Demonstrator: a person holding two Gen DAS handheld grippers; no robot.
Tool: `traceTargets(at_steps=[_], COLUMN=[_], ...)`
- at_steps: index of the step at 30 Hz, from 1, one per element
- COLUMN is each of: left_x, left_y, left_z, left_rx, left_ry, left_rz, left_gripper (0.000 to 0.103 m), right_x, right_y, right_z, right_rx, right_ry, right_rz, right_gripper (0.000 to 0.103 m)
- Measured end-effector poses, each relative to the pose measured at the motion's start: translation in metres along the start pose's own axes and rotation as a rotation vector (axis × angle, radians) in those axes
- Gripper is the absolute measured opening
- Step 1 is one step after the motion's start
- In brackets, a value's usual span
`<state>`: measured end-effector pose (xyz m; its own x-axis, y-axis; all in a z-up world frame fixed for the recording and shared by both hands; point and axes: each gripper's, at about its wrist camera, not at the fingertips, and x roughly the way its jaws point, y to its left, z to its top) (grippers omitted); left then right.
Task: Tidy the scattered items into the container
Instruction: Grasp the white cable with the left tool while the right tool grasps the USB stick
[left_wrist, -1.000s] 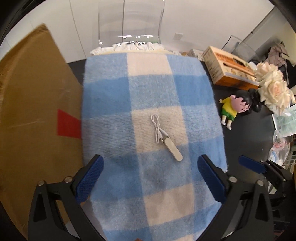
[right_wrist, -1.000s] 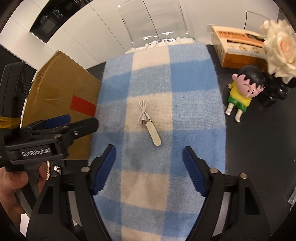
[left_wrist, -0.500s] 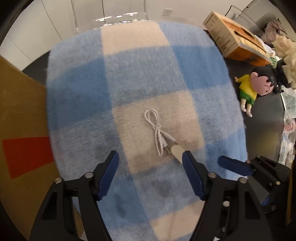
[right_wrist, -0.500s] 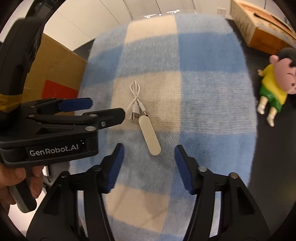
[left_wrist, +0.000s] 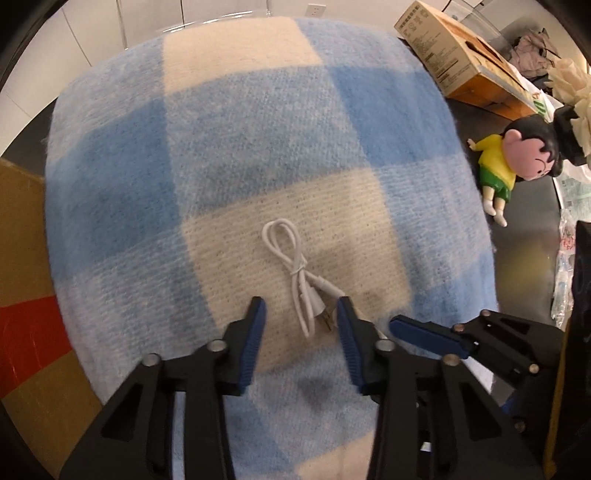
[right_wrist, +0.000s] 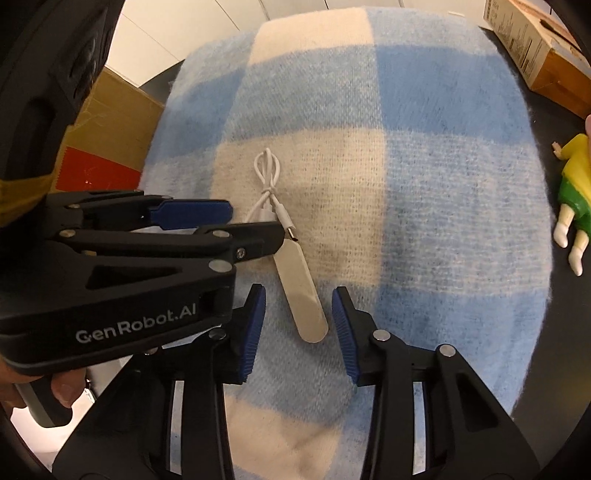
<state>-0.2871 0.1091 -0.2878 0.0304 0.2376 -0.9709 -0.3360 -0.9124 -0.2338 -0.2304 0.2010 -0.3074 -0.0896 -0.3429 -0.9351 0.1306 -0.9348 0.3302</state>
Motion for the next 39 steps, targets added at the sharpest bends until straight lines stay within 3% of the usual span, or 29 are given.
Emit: traceTargets(at_steps=[2, 5, 10, 15, 31, 39], left_x=[0.000, 0.001, 0.000, -0.004, -0.034, -0.056], left_y=[-0.001, -0.002, -0.004, -0.006, -0.001, -0.002], left_z=[-0.001, -0.001, -0.005, -0.013, -0.028, -0.021], left_rx=[0.000, 0.000, 0.007, -0.001, -0.041, -0.060], left_ry=[0.002, 0.005, 0.011, 0.012, -0.026, -0.063], left_rz=[-0.008, -0.020, -0.028, -0.037, -0.057, -0.072], left_gripper=[0.032, 0.016, 0.012, 0.011, 0.011, 0.011], right_x=[0.002, 0.001, -0.003, -0.012, -0.036, -0.065], right_y=[-0.001, -0.004, -0.011, -0.020, -0.009, 0.001], right_z=[-0.001, 0.000, -0.002, -0.001, -0.003, -0.013], right_rx=[0.002, 0.008, 0.040, 0.099, 0.093, 0.090], right_ry=[0.001, -0.006, -0.012, -0.036, -0.048, -0.077], right_rz=[-0.008, -0.021, 0.010, 0.053, 0.036, 0.020], right_gripper=[0.034, 0.025, 0.018, 0.018, 0.018, 0.018])
